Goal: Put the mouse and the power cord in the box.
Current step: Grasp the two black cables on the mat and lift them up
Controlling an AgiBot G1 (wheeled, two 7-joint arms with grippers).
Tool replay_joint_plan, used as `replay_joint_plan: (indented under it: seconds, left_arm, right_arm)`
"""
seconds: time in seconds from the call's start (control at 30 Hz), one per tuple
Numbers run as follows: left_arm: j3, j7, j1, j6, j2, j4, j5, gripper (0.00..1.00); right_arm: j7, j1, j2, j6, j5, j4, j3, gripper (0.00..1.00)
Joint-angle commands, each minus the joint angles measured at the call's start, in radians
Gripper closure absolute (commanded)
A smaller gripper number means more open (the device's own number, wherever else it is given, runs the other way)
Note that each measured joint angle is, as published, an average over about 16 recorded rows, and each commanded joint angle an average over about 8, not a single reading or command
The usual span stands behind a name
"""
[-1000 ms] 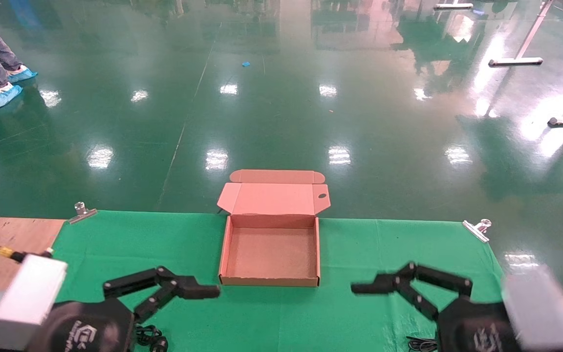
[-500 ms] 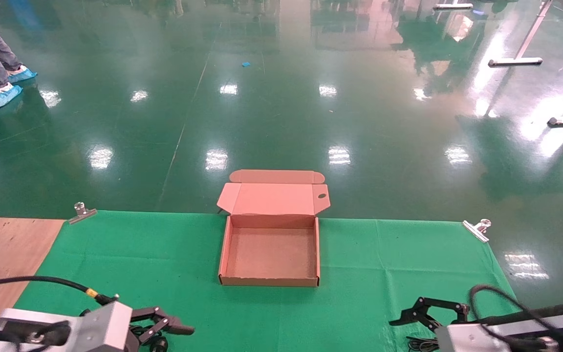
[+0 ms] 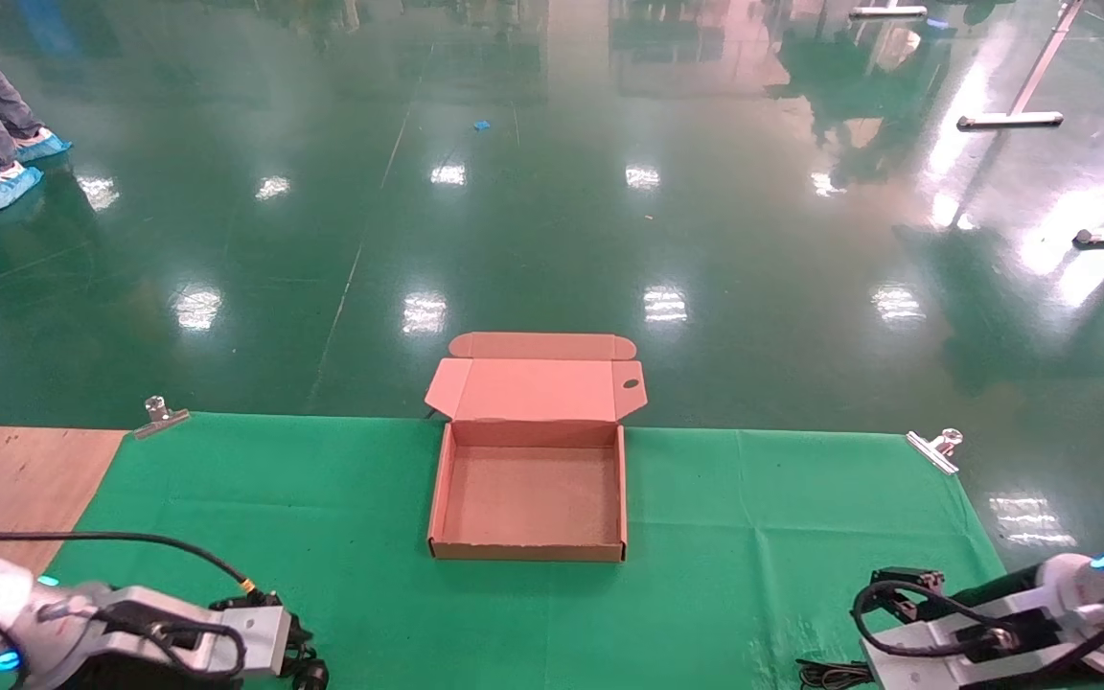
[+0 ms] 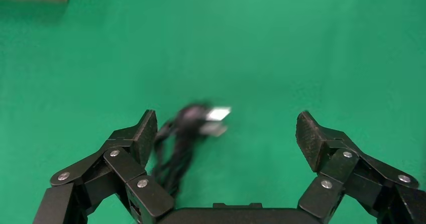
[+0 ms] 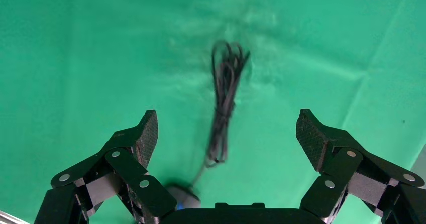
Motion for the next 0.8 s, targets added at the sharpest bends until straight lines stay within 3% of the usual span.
replay_joint_plan:
  seconds: [0.03, 0.33, 0.8]
  left_arm:
    - [0.024, 0.042, -0.025, -0.048, 0.037, 0.069, 0.055, 0.00]
    - [0.053, 0.164, -0.089, -0.170, 0.123, 0.278, 0.122, 0.00]
    - [0.044, 0.265, -0.135, -0.257, 0.144, 0.431, 0.115, 0.00]
  right_arm:
    - [-0.031, 0.011, -0.030, 0.027, -0.047, -0.048, -0.019, 0.00]
    - [-0.169, 0.037, -0.146, 0.157, -0.092, -0.331, -0.038, 0.00]
    - [-0.364, 0.092, -0.263, 0.278, -0.074, -0.694, -0.030, 0.00]
